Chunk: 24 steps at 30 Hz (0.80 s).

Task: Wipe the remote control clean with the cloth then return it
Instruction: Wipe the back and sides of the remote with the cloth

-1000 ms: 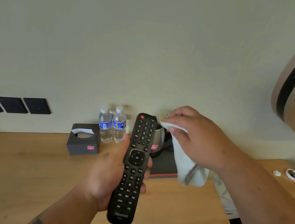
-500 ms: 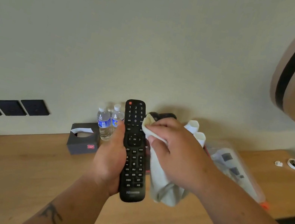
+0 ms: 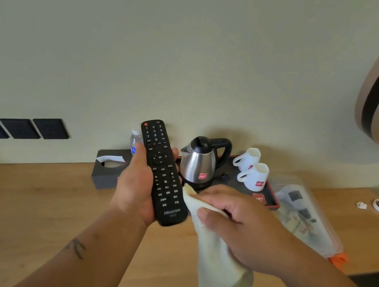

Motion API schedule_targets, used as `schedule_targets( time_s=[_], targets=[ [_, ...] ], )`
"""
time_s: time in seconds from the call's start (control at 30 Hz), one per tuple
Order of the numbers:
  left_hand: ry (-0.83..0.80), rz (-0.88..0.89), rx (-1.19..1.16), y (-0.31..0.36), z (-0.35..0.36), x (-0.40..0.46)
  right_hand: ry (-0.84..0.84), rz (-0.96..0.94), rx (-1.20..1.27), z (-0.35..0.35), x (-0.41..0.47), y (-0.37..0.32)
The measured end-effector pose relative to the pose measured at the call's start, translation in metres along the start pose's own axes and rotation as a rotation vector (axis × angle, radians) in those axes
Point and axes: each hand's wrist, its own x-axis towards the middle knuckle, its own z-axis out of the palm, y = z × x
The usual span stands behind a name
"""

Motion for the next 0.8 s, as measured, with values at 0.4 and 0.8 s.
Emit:
schedule_targets(
  time_s=[0.4, 0.8],
  targets=[
    [0.188, 0.201, -0.273, 0.026, 0.021, 0.003, 0.498, -0.174, -0.205, 0.040, -0.015, -0.014],
    [0.164, 0.338, -0.023, 0.018, 0.036, -0.016, 0.408, -0.174, -0.399, 0.050, -0.011, -0.035]
  ],
)
